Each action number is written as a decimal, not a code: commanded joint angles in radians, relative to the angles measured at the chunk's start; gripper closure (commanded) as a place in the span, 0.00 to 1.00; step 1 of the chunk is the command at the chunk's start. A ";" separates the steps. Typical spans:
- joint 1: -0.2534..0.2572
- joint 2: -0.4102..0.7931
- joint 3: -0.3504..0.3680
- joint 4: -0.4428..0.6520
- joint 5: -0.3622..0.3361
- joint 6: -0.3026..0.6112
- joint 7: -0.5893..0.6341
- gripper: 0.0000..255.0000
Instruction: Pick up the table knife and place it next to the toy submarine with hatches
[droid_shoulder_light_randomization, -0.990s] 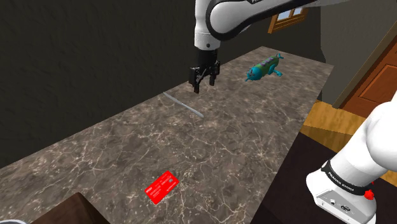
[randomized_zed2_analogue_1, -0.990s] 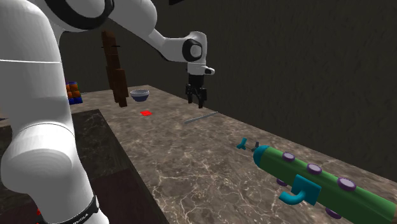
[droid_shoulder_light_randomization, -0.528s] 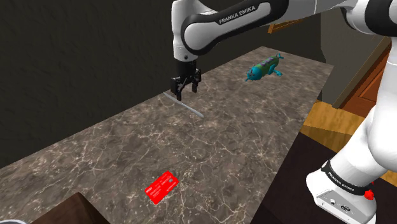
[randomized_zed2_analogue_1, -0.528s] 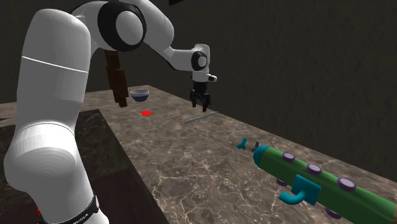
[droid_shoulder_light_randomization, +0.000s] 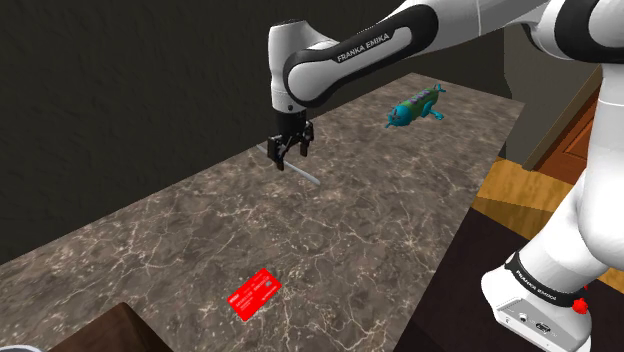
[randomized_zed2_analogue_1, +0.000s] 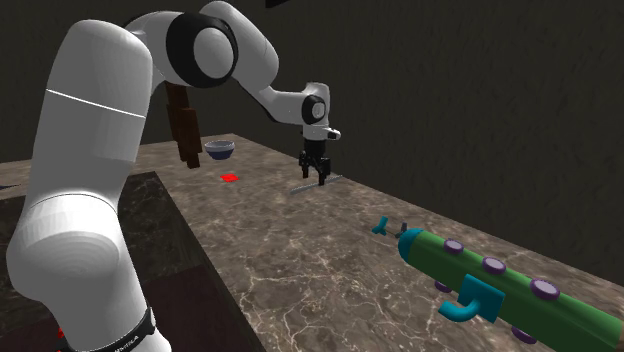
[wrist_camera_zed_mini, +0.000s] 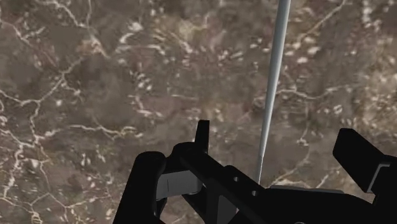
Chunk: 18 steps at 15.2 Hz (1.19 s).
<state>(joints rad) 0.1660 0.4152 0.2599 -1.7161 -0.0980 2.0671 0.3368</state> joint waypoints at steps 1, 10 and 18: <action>0.000 0.002 0.000 -0.003 -0.001 0.005 0.001 0.00; 0.000 0.002 0.000 -0.003 -0.001 0.005 0.001 1.00; -0.001 -0.010 0.002 0.008 0.003 -0.017 -0.001 1.00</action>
<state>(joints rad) 0.1653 0.4070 0.2609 -1.7181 -0.0960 2.0615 0.3362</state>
